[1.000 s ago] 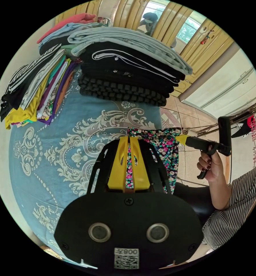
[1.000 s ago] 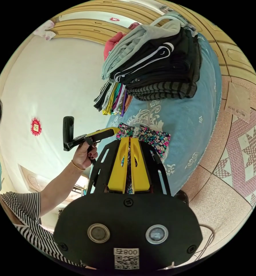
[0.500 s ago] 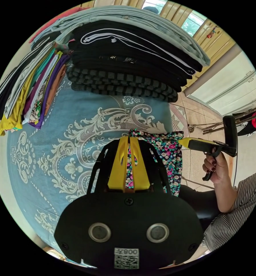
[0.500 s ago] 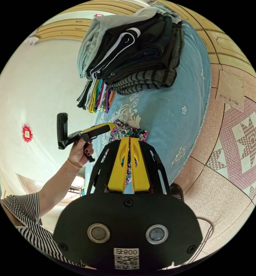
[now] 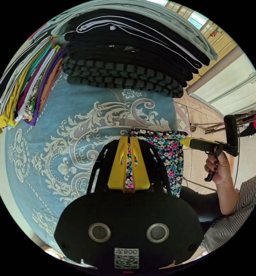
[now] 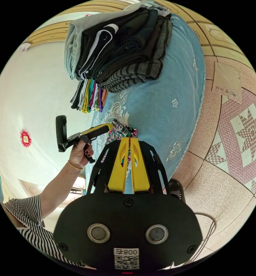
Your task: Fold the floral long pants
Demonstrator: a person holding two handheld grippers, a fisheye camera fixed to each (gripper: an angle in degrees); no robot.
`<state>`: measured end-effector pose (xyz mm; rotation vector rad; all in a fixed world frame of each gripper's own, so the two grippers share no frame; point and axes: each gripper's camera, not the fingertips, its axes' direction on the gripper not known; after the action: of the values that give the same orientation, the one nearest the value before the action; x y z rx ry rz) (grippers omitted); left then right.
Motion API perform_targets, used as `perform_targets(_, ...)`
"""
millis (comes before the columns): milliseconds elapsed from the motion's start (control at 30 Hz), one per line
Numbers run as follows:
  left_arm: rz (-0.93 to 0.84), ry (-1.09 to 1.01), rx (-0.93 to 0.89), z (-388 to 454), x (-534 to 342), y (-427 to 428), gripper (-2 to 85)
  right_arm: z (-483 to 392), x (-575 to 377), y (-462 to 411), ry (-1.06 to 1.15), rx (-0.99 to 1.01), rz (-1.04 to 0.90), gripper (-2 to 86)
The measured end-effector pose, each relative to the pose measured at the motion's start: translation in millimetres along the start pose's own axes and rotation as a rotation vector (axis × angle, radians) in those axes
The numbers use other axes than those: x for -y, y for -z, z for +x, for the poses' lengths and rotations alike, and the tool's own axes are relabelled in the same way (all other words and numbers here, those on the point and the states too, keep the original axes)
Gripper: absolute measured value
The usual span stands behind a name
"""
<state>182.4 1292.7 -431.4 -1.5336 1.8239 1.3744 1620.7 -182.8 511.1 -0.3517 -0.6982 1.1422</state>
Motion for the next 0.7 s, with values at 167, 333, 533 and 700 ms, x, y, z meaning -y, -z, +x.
perform_targets(167, 0.014, 0.020, -0.033, -18.9, -3.5, -9.8, 2.1, -0.9, 0.2, 10.0, -0.010, 0.013, 0.007, 0.3)
perform_targets(333, 0.031, 0.030, -0.048, -35.7, -7.6, -13.2, 3.7, 1.8, 0.0, 18.3, -0.031, 0.035, 0.008, 0.4)
perform_targets(533, 0.051, 0.059, -0.103, -61.3, -11.7, -16.9, 6.1, 1.6, -1.3, 26.9, -0.044, 0.051, 0.012, 0.5)
perform_targets(700, 0.036, 0.065, -0.133, -78.1, -11.7, -20.4, 6.6, -0.4, -3.2, 37.0, -0.043, 0.080, 0.039, 1.2)
